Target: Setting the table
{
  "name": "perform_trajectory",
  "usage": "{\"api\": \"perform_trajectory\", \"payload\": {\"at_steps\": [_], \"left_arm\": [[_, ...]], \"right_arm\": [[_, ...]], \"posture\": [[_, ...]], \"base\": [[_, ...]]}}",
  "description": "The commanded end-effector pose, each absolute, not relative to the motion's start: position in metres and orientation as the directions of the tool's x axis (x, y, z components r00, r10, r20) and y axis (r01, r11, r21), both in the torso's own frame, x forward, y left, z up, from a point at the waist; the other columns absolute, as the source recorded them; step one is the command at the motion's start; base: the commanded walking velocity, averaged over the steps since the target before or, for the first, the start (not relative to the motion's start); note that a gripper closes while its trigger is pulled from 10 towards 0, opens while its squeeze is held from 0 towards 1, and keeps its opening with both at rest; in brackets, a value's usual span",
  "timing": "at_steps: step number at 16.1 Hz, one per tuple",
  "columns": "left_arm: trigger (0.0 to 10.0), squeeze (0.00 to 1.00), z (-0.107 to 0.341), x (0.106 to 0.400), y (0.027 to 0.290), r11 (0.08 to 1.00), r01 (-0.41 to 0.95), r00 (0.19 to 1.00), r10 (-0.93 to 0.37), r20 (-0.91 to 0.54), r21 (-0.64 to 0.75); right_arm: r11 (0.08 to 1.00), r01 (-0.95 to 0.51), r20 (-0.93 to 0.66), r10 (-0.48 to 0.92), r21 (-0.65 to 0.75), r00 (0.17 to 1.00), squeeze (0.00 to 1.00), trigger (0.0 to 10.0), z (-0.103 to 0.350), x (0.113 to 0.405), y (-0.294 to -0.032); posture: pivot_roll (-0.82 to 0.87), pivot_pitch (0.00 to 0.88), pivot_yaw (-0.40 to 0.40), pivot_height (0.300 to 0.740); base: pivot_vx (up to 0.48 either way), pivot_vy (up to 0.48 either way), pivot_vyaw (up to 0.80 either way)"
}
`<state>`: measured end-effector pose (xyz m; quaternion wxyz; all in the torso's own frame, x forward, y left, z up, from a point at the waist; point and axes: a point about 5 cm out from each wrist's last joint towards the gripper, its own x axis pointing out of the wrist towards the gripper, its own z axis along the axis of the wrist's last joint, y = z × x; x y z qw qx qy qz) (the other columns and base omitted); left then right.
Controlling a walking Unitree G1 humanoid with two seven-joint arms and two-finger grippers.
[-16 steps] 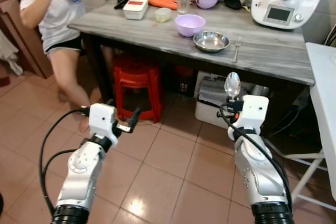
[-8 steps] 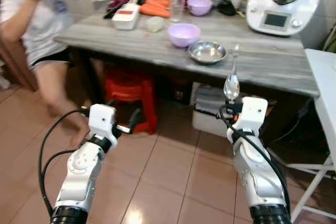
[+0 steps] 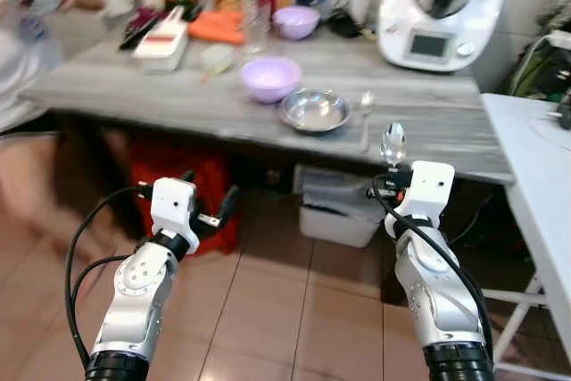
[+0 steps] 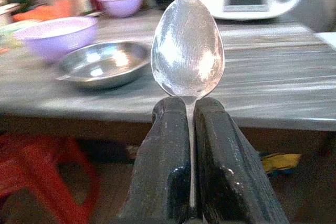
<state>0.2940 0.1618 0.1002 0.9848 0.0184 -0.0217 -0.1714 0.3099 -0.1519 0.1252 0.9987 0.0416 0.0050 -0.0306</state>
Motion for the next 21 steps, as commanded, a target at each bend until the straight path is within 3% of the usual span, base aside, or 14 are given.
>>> {"api": "perform_trajectory", "payload": {"at_steps": [1,14,21], "left_arm": [[10.0,0.0,0.105,0.296,0.149,0.925,0.378,0.923,-0.38,0.055,0.043],[10.0,0.0,0.102,0.293,0.152,0.931,0.361,0.93,-0.363,0.048,0.051],[10.0,0.0,0.096,0.278,0.16,0.912,0.404,0.913,-0.407,0.027,0.073]], "right_arm": [[0.992,0.099,0.001,-0.1,0.074,0.995,0.0,10.0,0.128,0.309,-0.165],[0.996,0.067,-0.002,-0.067,0.055,0.998,0.0,10.0,0.126,0.308,-0.161],[0.993,-0.069,-0.097,0.078,0.092,0.992,0.0,10.0,0.111,0.306,-0.141]], "posture": [[0.0,0.03,-0.02,0.74],[-0.01,0.032,-0.022,0.74],[0.0,0.045,-0.017,0.74]], "base": [[0.39,0.0,-0.58],[0.349,0.0,-0.05],[0.0,0.0,0.0]]}}
